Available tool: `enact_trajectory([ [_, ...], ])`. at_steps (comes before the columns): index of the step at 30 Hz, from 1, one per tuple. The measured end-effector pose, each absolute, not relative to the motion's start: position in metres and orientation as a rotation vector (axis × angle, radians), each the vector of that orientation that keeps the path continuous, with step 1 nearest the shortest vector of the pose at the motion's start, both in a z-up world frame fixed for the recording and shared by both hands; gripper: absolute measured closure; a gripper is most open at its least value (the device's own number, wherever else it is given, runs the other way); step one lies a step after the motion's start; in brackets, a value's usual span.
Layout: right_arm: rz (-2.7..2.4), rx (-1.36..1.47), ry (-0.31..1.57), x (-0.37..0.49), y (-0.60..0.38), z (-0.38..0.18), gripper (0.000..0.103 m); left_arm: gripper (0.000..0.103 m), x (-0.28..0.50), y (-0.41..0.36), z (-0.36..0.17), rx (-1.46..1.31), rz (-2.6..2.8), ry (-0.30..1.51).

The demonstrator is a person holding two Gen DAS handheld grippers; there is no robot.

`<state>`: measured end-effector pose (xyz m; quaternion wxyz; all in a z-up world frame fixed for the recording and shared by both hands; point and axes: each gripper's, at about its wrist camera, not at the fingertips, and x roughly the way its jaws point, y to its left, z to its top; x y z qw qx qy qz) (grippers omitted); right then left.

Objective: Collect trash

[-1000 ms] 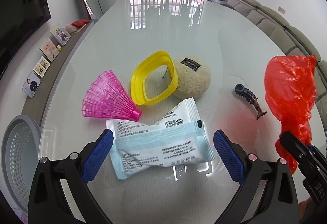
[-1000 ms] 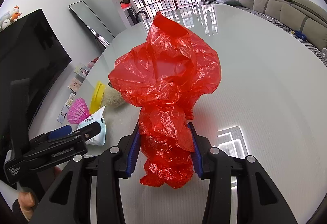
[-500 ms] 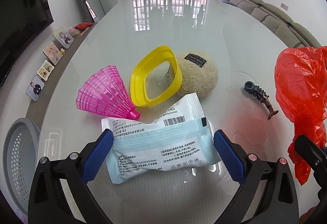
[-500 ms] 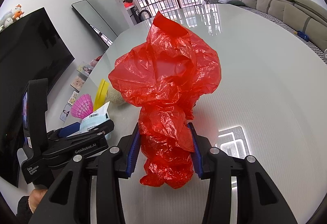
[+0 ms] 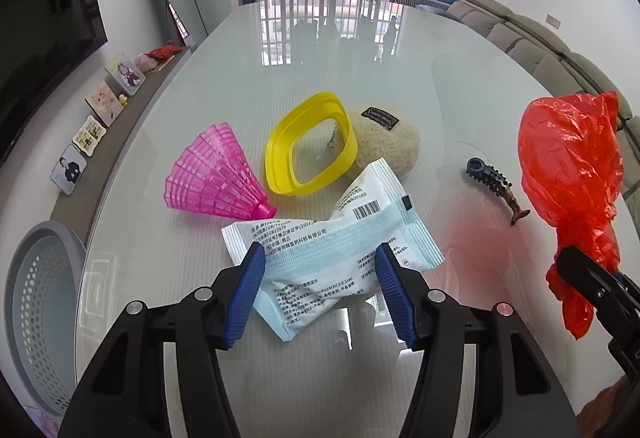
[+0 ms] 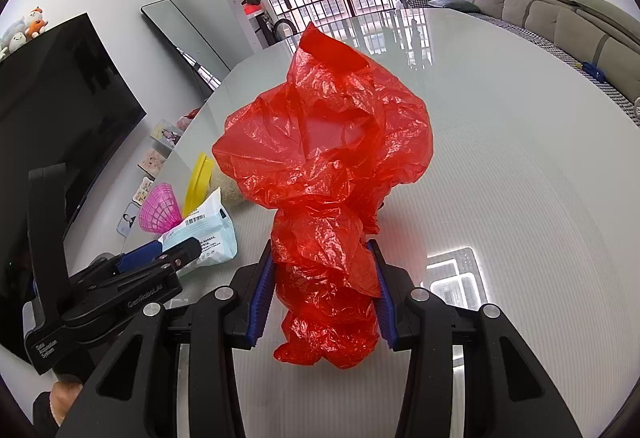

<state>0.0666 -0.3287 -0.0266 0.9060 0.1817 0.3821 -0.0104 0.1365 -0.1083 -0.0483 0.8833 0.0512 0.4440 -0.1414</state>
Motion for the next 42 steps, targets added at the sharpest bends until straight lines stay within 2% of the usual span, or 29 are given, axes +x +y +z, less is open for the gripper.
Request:
enact_trajectory([
  [8,-0.020,0.382,0.784,0.066,-0.331,-0.025,0.061,0.048,0.115,-0.117,-0.049,0.095,-0.378,0.973],
  [15,-0.015,0.384,0.773,0.064,-0.330,-0.025,0.061,0.048,0.105,-0.110,-0.041,0.114,-0.364,0.941],
  [30,-0.012,0.385,0.767,0.060,-0.330,-0.026,0.061,0.048,0.171,-0.082,-0.036,0.159,-0.164,0.886],
  [42,-0.015,0.386,0.769,0.061,-0.330,-0.026,0.061,0.048,0.126,-0.094,-0.045,0.173,-0.271,0.927],
])
